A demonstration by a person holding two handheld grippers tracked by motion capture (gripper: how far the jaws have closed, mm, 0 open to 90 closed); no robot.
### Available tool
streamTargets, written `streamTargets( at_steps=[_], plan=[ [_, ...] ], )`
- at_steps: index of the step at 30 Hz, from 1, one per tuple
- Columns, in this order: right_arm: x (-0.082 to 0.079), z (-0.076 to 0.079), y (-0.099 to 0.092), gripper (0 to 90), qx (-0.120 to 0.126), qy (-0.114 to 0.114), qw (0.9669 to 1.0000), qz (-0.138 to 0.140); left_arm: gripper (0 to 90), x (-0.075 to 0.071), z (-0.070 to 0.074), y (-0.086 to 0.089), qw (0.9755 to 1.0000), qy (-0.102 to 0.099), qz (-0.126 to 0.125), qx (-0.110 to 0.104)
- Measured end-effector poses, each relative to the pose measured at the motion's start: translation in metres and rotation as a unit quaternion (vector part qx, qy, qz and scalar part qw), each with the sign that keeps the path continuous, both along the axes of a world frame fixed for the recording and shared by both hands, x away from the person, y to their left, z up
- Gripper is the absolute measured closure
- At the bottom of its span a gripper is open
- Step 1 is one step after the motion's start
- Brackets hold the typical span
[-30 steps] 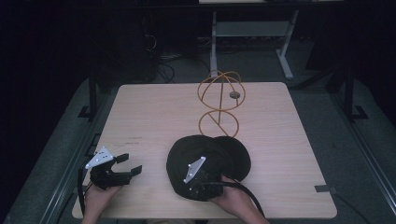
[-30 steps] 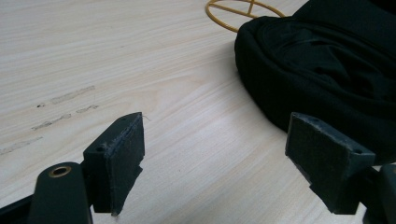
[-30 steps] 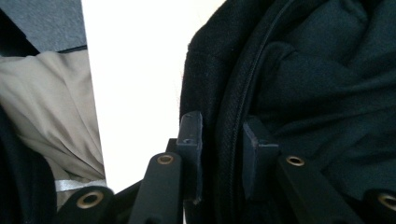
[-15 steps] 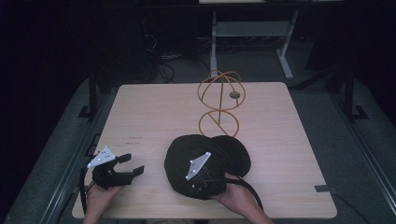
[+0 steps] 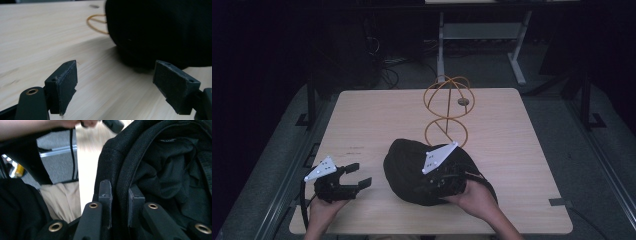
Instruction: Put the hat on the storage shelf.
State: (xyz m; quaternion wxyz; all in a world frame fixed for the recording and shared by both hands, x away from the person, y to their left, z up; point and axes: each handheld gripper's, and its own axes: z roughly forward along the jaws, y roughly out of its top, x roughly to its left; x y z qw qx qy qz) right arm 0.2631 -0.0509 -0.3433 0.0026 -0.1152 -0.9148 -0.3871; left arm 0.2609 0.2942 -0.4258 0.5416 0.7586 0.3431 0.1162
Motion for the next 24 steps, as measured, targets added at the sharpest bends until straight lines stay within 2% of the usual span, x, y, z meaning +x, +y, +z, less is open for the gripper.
streamTargets(
  at_steps=[1, 5, 6, 8, 10, 12, 14, 16, 19, 20, 24],
  plan=[
    [0.002, 0.006, -0.002, 77.3, 0.009, -0.001, 1.0, 0.0, 19.1, -0.001, 0.003, -0.004, 0.9999, -0.005, -0.014, -0.007],
    [0.004, 0.014, -0.005, 77.3, 0.02, -0.001, 0.9998, -0.005, 18.8, -0.003, 0.008, -0.014, 0.9992, -0.016, -0.034, -0.016],
    [0.006, 0.019, -0.006, 77.3, 0.028, 0.0, 0.9996, -0.005, 18.8, -0.004, 0.012, -0.02, 0.9983, -0.026, -0.048, -0.022],
    [0.008, 0.024, -0.006, 77.3, 0.031, 0.002, 0.9995, -0.007, 18.5, -0.004, 0.016, -0.027, 0.9974, -0.029, -0.059, -0.03],
    [0.011, 0.027, -0.006, 77.3, 0.03, -0.002, 0.9995, -0.003, 18.2, -0.003, 0.02, -0.036, 0.996, -0.04, -0.076, -0.027],
    [0.012, 0.031, -0.005, 77.3, 0.033, -0.001, 0.9995, -0.005, 17.0, -0.002, 0.021, -0.038, 0.9954, -0.041, -0.083, -0.025],
    [0.014, 0.035, -0.005, 77.3, 0.038, 0.002, 0.9993, -0.007, 16.8, -0.002, 0.022, -0.043, 0.9942, -0.04, -0.094, -0.032],
    [0.017, 0.038, -0.004, 77.3, 0.043, 0.003, 0.9991, -0.007, 16.4, -0.001, 0.023, -0.048, 0.9933, -0.048, -0.1, -0.031],
    [0.02, 0.043, -0.001, 77.3, 0.048, 0.002, 0.9988, -0.004, 16.4, 0.001, 0.026, -0.056, 0.9938, -0.052, -0.093, -0.031],
    [0.021, 0.044, 0.001, 77.3, 0.051, 0.002, 0.9987, -0.002, 16.4, 0.003, 0.027, -0.058, 0.9936, -0.05, -0.095, -0.036],
    [0.021, 0.049, 0.009, 77.3, 0.061, 0.009, 0.9981, 0.006, 17.3, 0.004, 0.031, -0.064, 0.9927, -0.062, -0.097, -0.035]
  ],
)
